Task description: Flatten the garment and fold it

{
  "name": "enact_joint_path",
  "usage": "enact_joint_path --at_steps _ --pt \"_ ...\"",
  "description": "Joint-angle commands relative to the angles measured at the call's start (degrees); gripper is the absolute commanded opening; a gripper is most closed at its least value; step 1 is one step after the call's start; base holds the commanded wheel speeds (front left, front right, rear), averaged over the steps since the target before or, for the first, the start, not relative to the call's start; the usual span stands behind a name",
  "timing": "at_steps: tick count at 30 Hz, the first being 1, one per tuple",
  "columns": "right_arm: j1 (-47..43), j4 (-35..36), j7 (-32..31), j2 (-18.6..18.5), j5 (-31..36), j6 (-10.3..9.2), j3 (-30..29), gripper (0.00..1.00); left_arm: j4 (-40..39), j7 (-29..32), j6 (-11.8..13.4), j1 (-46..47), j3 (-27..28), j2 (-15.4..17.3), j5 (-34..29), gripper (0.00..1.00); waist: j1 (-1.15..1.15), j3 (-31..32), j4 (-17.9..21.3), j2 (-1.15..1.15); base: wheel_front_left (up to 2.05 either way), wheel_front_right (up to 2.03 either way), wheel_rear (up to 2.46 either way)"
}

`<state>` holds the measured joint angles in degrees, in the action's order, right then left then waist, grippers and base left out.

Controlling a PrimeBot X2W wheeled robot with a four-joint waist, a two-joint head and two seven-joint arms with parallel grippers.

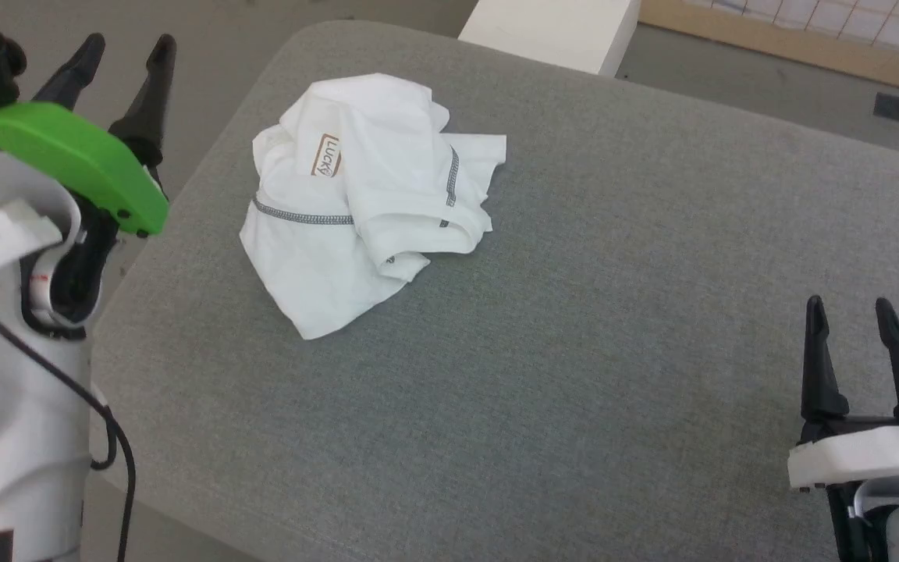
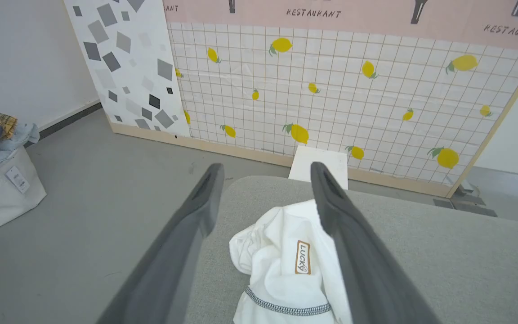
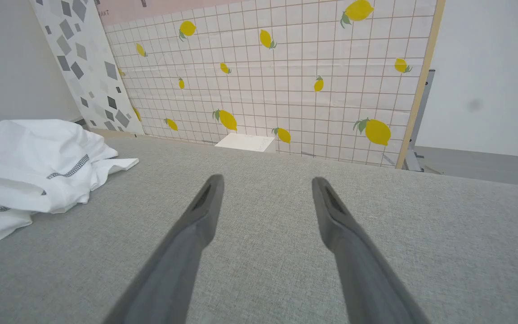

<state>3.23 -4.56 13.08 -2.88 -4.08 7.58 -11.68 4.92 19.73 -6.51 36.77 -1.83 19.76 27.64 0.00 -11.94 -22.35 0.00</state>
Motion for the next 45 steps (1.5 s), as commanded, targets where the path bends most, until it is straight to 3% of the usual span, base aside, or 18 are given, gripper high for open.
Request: enact_joint_path --at_steps 1,11,23,36,40,41,42,43,45 --pt "1.2 0.8 -0.3 0.0 0.4 -0.09 0.1 1.0 1.6 0.9 0.0 1.9 -0.1 0.2 0.3 1.0 0.0 -1.7 0.5 0.0 0.0 0.0 0.0" --pt "2.6 5.1 -2.4 0.0 1.7 -0.09 0.6 1.0 12.0 11.2 2.5 8.8 -0.3 1.1 2.6 1.0 0.0 -7.0 3.1 0.0 0.0 0.0 0.0" --pt "5.2 12.2 -4.8 0.0 4.0 -0.09 0.6 1.0 19.3 16.5 4.0 10.5 -0.8 0.2 5.1 1.0 0.0 -14.3 6.3 0.0 0.0 0.0 0.0" --pt "5.7 17.7 -7.2 0.0 5.3 -0.09 0.9 1.0 27.6 22.9 9.7 9.0 -0.7 0.1 5.7 1.0 0.0 -18.4 7.8 0.0 0.0 0.0 0.0" --pt "6.0 18.3 -7.5 0.0 5.4 -0.09 1.0 1.0 28.7 22.8 9.6 8.2 -0.6 -0.2 6.3 1.0 0.0 -19.3 8.1 0.0 0.0 0.0 0.0" --pt "6.1 18.5 -7.6 0.0 5.5 -0.09 1.1 1.0 28.9 22.2 9.1 8.0 -0.5 -0.3 6.6 0.86 0.0 -19.5 8.2 0.0 0.0 0.0 0.0" --pt "6.1 18.6 -7.7 0.0 5.5 -0.09 1.1 1.0 29.0 21.5 8.5 8.0 -0.5 -0.4 6.8 0.39 0.0 -19.7 8.2 0.0 0.0 0.0 0.0" --pt "6.2 18.7 -7.8 0.0 5.6 -0.09 1.2 1.0 29.3 20.7 7.9 7.9 -0.5 -0.4 6.9 0.0 0.0 -19.8 8.2 0.0 0.0 0.0 0.0" --pt "6.3 18.9 -8.0 0.0 5.7 -0.09 1.1 1.0 30.1 20.2 6.9 8.0 -0.5 -0.5 7.4 0.0 0.0 -20.0 8.1 0.0 0.0 0.0 0.0"
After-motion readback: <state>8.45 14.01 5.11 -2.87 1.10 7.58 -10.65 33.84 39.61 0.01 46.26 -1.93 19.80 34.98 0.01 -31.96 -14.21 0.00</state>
